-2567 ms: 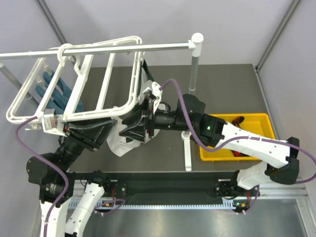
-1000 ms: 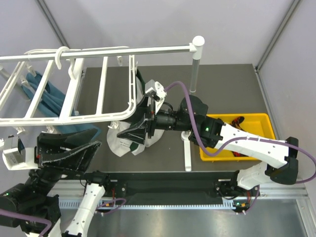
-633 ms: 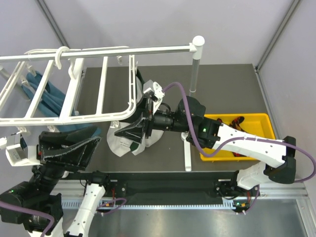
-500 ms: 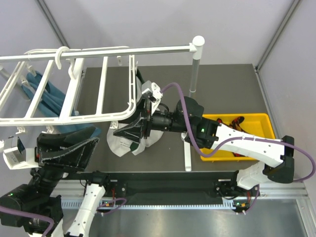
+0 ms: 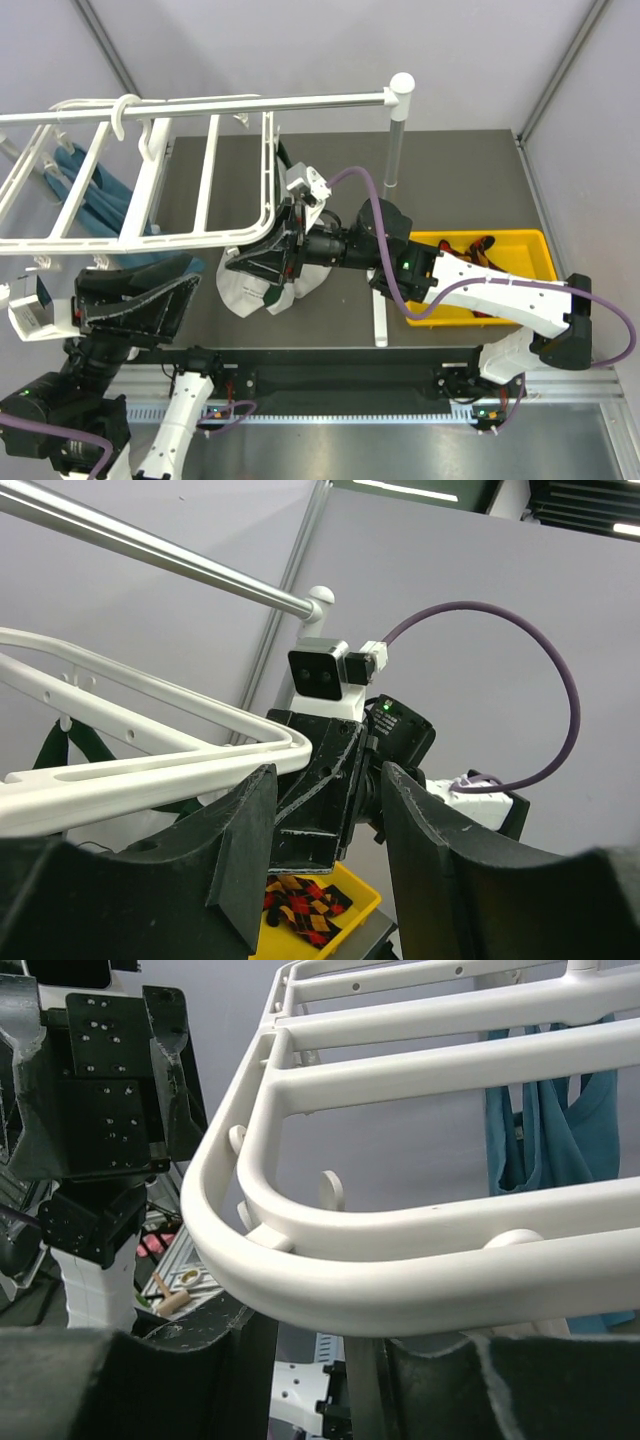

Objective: Clip the socks to the hanger
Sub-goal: Open the clamp at the hanger.

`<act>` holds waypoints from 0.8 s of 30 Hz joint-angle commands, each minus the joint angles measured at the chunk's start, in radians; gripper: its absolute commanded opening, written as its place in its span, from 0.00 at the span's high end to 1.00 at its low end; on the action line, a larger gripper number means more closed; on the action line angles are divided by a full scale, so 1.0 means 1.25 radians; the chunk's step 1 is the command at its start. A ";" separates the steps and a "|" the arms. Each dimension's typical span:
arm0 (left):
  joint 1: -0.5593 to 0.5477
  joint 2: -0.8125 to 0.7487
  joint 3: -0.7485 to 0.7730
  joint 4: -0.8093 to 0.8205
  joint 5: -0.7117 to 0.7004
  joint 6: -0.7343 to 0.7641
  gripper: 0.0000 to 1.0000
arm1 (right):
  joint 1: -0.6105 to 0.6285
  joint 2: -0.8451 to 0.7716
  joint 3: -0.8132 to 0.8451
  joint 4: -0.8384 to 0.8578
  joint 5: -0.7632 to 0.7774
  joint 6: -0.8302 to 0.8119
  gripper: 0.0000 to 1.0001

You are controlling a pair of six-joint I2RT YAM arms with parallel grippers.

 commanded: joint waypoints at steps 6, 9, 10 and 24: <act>0.011 -0.001 -0.006 -0.013 0.035 0.006 0.46 | 0.012 -0.004 0.039 0.059 -0.029 0.035 0.83; 0.011 0.007 0.002 -0.013 0.064 0.014 0.41 | 0.015 -0.007 0.038 0.062 -0.035 0.070 0.88; 0.011 0.007 0.003 -0.012 0.063 0.019 0.38 | 0.013 -0.006 0.039 0.061 -0.035 0.094 0.90; 0.011 0.061 -0.014 -0.014 0.110 -0.037 0.37 | 0.013 0.001 0.049 0.105 -0.092 0.217 0.96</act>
